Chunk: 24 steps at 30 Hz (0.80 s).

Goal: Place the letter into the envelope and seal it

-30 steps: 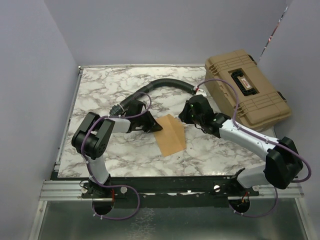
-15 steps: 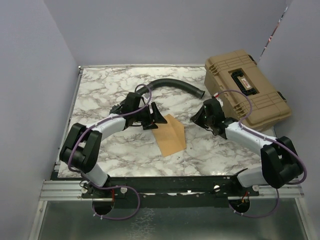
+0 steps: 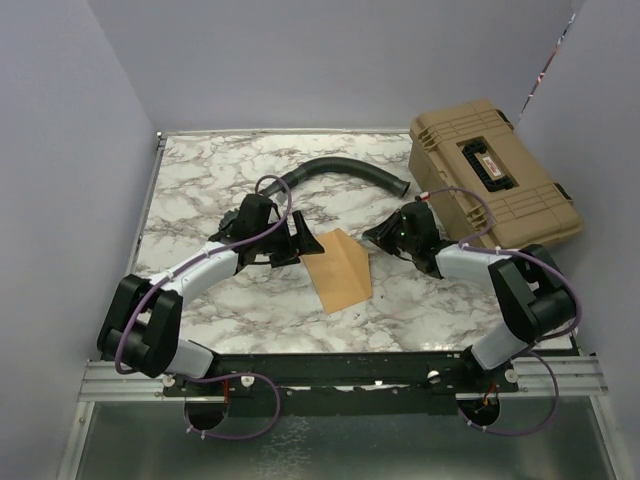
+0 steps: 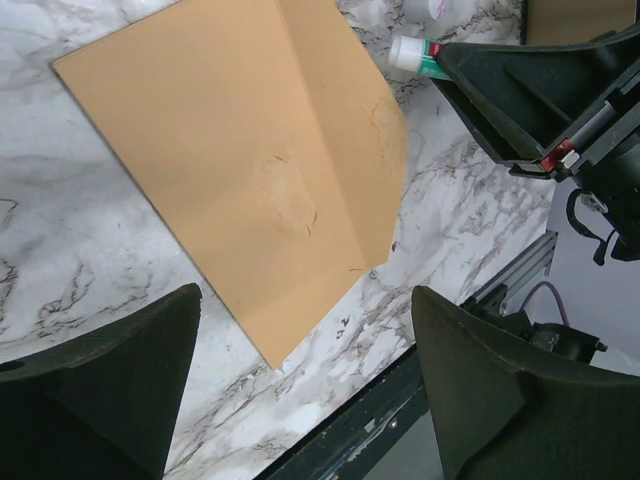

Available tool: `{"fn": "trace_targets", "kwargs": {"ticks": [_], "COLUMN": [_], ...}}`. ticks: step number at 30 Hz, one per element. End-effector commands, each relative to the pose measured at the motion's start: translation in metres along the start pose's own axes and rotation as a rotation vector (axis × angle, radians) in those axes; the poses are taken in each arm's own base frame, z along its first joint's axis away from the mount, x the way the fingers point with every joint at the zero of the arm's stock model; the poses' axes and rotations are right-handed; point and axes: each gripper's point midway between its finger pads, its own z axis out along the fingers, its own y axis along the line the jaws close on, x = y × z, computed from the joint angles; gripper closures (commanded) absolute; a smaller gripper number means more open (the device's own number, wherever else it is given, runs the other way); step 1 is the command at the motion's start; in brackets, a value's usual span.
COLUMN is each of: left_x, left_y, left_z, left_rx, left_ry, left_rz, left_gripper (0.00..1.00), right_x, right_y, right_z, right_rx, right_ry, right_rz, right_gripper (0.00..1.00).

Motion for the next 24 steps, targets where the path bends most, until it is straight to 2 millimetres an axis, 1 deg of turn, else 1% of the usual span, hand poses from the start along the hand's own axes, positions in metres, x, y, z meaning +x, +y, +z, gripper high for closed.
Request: {"fn": "trace_targets", "kwargs": {"ticks": [1, 5, 8, 10, 11, 12, 14, 18, 19, 22, 23, 24], "left_x": [-0.002, -0.003, -0.002, -0.001, 0.000, 0.001, 0.003, 0.002, 0.001, -0.002, -0.003, -0.005], "left_y": [0.013, 0.014, 0.018, 0.020, 0.021, 0.022, 0.023, 0.027, 0.026, 0.025, 0.025, 0.024], "left_z": [-0.005, -0.009, -0.009, -0.007, -0.006, -0.004, 0.000, 0.009, 0.012, 0.021, 0.024, 0.026], "left_rx": [-0.077, -0.088, -0.099, -0.103, -0.104, -0.104, -0.104, -0.116, -0.117, -0.117, -0.117, -0.118], "left_ry": [-0.054, -0.071, -0.076, -0.069, -0.063, -0.053, -0.033, -0.007, -0.001, 0.012, 0.014, 0.010], "left_rz": [-0.034, -0.040, -0.044, -0.041, -0.038, -0.033, -0.023, -0.010, -0.003, 0.016, 0.024, 0.031], "left_gripper": [0.14, 0.14, 0.14, 0.15, 0.18, 0.24, 0.31, 0.49, 0.53, 0.70, 0.74, 0.75], "right_x": [-0.003, 0.001, 0.006, 0.007, 0.006, 0.003, 0.003, 0.004, 0.005, 0.011, 0.012, 0.014], "right_y": [-0.004, -0.018, -0.029, -0.036, -0.040, -0.042, -0.051, -0.058, -0.057, -0.051, -0.050, -0.053], "right_z": [0.010, 0.022, 0.020, 0.014, 0.010, 0.006, -0.002, -0.019, -0.024, -0.034, -0.037, -0.040], "right_rx": [-0.047, -0.027, -0.002, 0.020, 0.043, 0.055, 0.096, 0.128, 0.121, 0.084, 0.082, 0.097], "right_ry": [-0.033, -0.036, -0.031, -0.041, -0.050, -0.065, -0.072, -0.069, -0.066, -0.031, -0.021, -0.009], "right_rz": [0.058, 0.052, 0.052, 0.043, 0.038, 0.026, 0.008, -0.027, -0.034, -0.074, -0.078, -0.079], "right_gripper": [0.90, 0.86, 0.74, 0.60, 0.54, 0.50, 0.47, 0.47, 0.47, 0.51, 0.53, 0.53]}}
